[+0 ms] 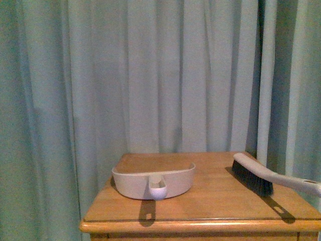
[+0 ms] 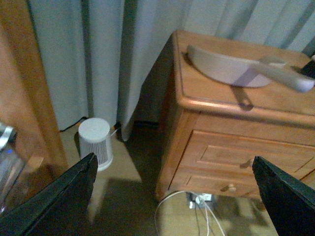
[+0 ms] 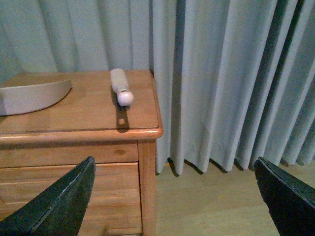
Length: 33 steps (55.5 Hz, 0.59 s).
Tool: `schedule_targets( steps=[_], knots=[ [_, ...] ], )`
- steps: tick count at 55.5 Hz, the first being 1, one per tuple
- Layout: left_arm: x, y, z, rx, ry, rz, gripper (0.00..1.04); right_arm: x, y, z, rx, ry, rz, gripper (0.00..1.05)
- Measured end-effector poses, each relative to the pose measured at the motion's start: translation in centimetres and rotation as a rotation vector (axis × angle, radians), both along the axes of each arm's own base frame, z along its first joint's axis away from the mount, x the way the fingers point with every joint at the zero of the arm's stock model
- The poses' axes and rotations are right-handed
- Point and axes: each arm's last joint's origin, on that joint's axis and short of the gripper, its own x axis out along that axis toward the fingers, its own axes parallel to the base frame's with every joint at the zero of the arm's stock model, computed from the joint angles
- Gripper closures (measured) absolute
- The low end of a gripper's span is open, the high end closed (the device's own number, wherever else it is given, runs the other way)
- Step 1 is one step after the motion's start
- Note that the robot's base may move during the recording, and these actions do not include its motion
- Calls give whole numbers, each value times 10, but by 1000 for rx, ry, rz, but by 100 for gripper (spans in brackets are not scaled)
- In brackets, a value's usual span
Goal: Clean up trash
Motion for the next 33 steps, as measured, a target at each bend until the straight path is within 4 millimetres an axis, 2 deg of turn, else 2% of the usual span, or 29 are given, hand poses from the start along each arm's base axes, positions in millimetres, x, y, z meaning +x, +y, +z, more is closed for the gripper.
schedule_targets(
  steps=[9, 14, 18, 23, 33],
  knots=[
    [62, -20, 55, 159, 103, -48, 8, 0, 0, 0, 0, 0, 0, 7],
    [98, -43, 84, 249, 133, -93, 8, 0, 0, 0, 0, 0, 0, 7],
    [126, -70, 108, 314, 198, -131, 8, 0, 0, 0, 0, 0, 0, 7],
    [146, -91, 112, 346, 280, -131, 8, 0, 0, 0, 0, 0, 0, 7],
    [177, -138, 94, 358, 396, -128, 8, 0, 0, 0, 0, 0, 0, 7]
  ],
)
